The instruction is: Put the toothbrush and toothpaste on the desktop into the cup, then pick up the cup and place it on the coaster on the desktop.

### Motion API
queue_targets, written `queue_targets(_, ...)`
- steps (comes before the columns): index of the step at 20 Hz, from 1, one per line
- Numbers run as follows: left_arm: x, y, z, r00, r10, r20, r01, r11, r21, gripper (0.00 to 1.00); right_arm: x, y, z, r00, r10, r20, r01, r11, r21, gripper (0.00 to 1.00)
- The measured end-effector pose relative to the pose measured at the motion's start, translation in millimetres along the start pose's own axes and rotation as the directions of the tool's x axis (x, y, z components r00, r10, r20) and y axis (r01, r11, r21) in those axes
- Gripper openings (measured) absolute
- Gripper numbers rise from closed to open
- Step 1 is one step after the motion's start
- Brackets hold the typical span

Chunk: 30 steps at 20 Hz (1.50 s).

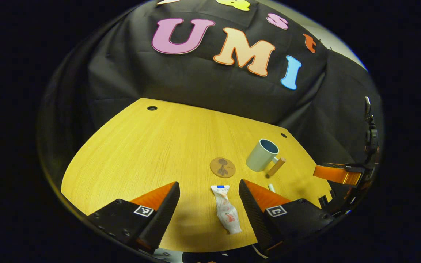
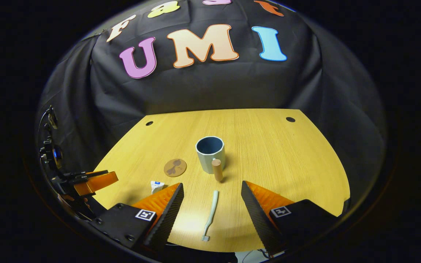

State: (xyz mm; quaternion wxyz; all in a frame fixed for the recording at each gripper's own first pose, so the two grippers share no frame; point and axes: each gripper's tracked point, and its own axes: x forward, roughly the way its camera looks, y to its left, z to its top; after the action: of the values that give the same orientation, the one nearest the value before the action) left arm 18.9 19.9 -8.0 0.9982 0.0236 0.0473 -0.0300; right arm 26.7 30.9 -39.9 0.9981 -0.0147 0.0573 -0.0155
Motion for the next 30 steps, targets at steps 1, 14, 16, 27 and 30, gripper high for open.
queue_targets(1, 2.6, -2.5, -0.1, 1.0, -0.011, -0.008, 0.012, 1.0, 0.008, 0.95, 2.0, -2.7, -2.0, 1.0, -0.009, -0.011, 0.009, 1.0, 0.003, 0.98)
queue_targets(14, -10.1, 53.1, -16.2, 0.995, 0.095, -0.025, -0.096, 0.994, -0.049, 0.95, 56.4, 4.3, -55.0, 0.936, -0.009, -0.351, -0.031, 0.994, -0.109, 0.98)
queue_targets(16, -15.0, 67.0, -20.0, 0.99, 0.135, -0.032, -0.137, 0.989, -0.057, 0.95, 65.5, 6.5, -65.9, 0.911, -0.014, -0.412, -0.045, 0.99, -0.134, 0.98)
queue_targets(27, -10.9, 80.0, -31.7, 0.981, 0.178, -0.08, -0.188, 0.972, -0.139, 0.95, 111.5, 2.9, -102.7, 0.783, -0.07, -0.618, -0.014, 0.991, -0.13, 0.82)
queue_targets(30, -4.7, 79.4, -29.5, 0.981, 0.174, -0.089, -0.185, 0.974, -0.134, 0.95, 114.7, 1.3, -111.5, 0.756, -0.085, -0.649, -0.006, 0.99, -0.138, 0.69)
